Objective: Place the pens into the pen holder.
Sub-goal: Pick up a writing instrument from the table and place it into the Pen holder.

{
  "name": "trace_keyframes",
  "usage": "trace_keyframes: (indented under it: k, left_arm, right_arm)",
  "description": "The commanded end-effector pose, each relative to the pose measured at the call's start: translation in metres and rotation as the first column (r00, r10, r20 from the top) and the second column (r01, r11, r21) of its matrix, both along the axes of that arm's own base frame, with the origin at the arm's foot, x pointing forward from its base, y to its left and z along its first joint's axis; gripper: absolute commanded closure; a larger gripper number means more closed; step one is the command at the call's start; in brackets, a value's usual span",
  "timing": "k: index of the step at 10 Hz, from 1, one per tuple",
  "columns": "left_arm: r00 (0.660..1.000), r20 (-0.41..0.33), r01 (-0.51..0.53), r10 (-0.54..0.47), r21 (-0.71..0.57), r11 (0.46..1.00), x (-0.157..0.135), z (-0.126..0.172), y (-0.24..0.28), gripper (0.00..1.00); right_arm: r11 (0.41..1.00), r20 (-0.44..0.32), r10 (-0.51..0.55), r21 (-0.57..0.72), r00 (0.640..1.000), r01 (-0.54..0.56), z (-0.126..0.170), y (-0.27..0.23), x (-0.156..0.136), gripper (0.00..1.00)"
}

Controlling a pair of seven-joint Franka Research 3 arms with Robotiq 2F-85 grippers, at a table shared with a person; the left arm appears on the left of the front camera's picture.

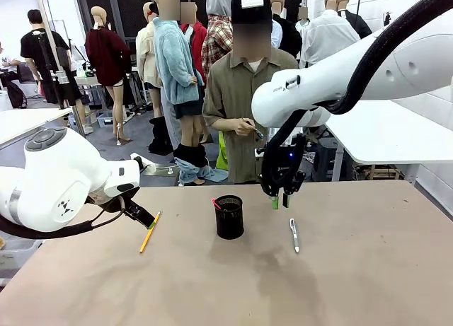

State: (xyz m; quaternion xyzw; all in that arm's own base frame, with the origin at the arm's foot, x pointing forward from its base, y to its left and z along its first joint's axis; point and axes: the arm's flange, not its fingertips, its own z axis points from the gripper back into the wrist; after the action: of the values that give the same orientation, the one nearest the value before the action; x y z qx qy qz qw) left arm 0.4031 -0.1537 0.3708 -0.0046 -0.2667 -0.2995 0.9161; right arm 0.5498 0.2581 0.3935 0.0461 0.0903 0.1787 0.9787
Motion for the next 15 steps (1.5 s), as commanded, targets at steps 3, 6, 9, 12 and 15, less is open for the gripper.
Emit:
trace_keyframes:
  k: [3, 6, 9, 12, 15]
  left_arm:
    - [1.0, 0.0, -0.005, 0.005, -0.006, 1.0, 0.0, 0.001, 0.002, 0.0]
    - [1.0, 0.0, -0.005, 0.005, -0.006, 1.0, 0.0, 0.001, 0.002, 0.0]
    - [1.0, 0.0, -0.005, 0.005, -0.006, 1.0, 0.0, 0.001, 0.002, 0.0]
    - [1.0, 0.0, -0.005, 0.005, -0.006, 1.0, 0.0, 0.001, 0.002, 0.0]
    - [1.0, 0.0, -0.005, 0.005, -0.006, 1.0, 0.0, 0.001, 0.002, 0.0]
  right_arm:
    - [0.984, 0.118, -0.152, -0.08, 0.981, 0.162, -0.029, -0.015, -0.013, 0.2]
    - [0.976, 0.175, -0.187, -0.075, 0.967, 0.202, -0.052, -0.025, -0.006, 0.2]
    - [0.972, 0.173, -0.203, -0.083, 0.964, 0.219, -0.067, -0.027, -0.012, 0.2]
    - [0.974, 0.144, -0.2, -0.075, 0.969, 0.212, -0.085, -0.026, -0.013, 0.2]
    - [0.973, 0.135, -0.196, -0.096, 0.971, 0.21, -0.097, -0.023, -0.013, 0.2]
